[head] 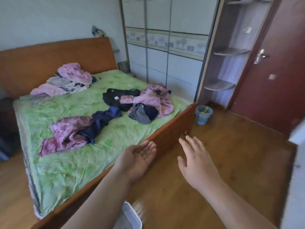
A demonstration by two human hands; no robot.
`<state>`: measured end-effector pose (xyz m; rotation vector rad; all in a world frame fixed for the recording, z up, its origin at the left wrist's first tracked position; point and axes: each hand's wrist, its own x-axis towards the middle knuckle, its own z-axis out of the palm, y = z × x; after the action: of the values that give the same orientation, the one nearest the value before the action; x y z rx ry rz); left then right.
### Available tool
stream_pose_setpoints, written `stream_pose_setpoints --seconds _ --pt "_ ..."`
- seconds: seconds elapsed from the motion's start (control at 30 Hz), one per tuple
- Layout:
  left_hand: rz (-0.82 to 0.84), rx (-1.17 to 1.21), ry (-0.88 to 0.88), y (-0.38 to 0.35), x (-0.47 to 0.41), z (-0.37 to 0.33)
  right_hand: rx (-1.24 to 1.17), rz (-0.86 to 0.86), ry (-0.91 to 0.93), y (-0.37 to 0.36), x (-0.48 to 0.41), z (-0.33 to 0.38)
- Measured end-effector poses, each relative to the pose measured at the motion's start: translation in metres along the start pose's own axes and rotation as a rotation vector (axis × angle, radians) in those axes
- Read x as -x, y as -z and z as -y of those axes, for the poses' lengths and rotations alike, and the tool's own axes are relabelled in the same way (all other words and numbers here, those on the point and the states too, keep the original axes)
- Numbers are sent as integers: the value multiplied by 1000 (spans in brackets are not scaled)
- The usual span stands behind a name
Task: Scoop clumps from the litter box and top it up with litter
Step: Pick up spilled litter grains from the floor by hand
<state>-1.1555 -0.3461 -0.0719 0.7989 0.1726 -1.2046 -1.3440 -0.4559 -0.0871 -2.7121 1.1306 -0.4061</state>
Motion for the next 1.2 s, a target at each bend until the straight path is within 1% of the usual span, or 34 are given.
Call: stream_pose_setpoints --seconds 0.17,0.27,0.37,0.47,0.63,0.9,1.07,1.2 --pt "83 -60 106 -116 -89 67 40 -78 -180 43 -29 -126" --pt "112 -91 152 -175 -128 101 63 -102 -248 64 -51 -189" --pt "129 -110 192 -221 -162 125 75 -93 -295 80 -76 -237" --pt "112 -95 210 -253 -198 136 84 -60 -322 85 -105 -271" --pt "121 -87 242 -287 -281 126 76 -39 -379 73 -175 -315" --pt "190 -96 255 -356 -453 68 56 -29 -502 36 -339 -366" --pt "168 -143 299 -406 -557 33 41 -30 -559 25 -439 -390" --pt "133 -208 359 -449 -630 41 16 -18 -605 16 -490 -430"
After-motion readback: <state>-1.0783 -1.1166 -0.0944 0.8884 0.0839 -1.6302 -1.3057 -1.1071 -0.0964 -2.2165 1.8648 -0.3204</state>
